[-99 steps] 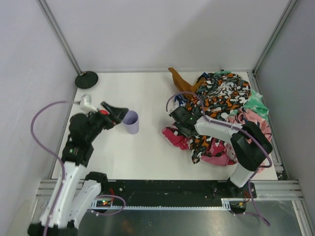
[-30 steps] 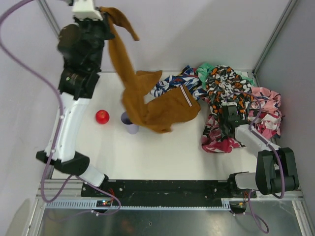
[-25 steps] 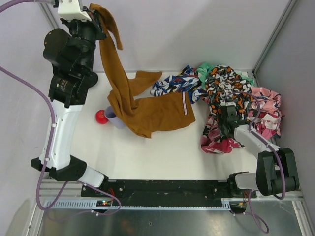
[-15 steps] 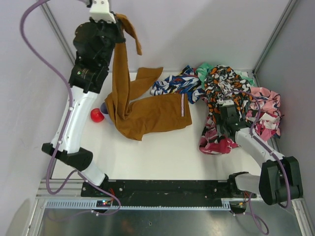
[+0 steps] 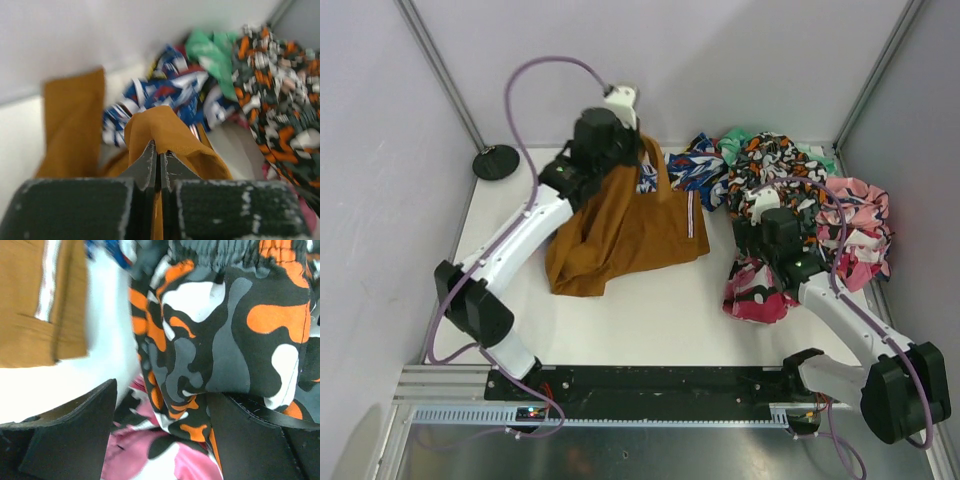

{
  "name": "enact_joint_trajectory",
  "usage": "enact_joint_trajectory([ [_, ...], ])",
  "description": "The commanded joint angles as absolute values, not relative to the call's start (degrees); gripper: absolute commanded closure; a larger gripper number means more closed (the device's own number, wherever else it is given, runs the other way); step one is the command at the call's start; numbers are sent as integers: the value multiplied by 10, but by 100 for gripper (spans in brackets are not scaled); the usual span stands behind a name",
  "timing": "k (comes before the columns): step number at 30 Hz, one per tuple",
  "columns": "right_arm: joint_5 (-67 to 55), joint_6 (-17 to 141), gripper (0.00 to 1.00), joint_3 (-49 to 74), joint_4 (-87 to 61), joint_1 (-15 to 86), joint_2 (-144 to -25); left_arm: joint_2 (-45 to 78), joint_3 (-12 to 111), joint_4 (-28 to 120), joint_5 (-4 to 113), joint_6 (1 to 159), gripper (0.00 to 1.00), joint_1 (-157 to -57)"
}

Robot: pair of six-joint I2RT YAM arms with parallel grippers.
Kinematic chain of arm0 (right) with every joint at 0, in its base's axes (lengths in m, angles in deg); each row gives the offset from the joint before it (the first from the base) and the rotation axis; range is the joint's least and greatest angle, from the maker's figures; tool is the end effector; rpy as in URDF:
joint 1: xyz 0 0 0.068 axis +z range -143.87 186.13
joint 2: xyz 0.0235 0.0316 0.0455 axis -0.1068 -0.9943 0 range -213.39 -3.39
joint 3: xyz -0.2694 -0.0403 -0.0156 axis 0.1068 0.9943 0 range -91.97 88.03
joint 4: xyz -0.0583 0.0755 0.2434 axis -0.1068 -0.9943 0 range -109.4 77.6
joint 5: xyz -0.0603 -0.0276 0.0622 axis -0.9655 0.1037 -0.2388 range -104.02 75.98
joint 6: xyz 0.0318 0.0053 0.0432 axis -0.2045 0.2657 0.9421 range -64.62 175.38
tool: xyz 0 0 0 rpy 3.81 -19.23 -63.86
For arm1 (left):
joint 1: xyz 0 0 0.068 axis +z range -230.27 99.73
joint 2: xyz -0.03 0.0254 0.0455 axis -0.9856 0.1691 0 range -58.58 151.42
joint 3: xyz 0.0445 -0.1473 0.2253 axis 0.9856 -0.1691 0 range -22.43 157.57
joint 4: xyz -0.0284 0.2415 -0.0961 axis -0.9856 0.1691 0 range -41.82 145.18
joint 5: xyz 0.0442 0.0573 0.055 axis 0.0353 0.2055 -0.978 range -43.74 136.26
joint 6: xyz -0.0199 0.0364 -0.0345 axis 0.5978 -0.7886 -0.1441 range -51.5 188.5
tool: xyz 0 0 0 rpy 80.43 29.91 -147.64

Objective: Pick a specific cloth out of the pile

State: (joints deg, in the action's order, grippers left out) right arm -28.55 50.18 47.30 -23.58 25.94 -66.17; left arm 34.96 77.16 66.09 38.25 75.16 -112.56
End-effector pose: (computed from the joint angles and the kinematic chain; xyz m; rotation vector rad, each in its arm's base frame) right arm 0.2284 0.0729 0.2525 -0.3176 2.1087 -0.1226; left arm 0.3243 -0.1990 0.4400 0.2974 1.7655 -0.3658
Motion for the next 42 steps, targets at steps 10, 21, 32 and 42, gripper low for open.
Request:
enact_joint_trajectory([
  [10,-229,514,23,450,-123,298,-664,455,577,676,358,877,2,-1203],
  [21,-275,564,23,495,-204,301,-593,542,538,775,267,938,0,-1242],
  [32,-293,604,9,520,-262,306,-449,632,617,808,241,960,86,-1240],
  [42,-355,644,1,569,-223,305,-295,453,761,815,146,847,99,-1242],
])
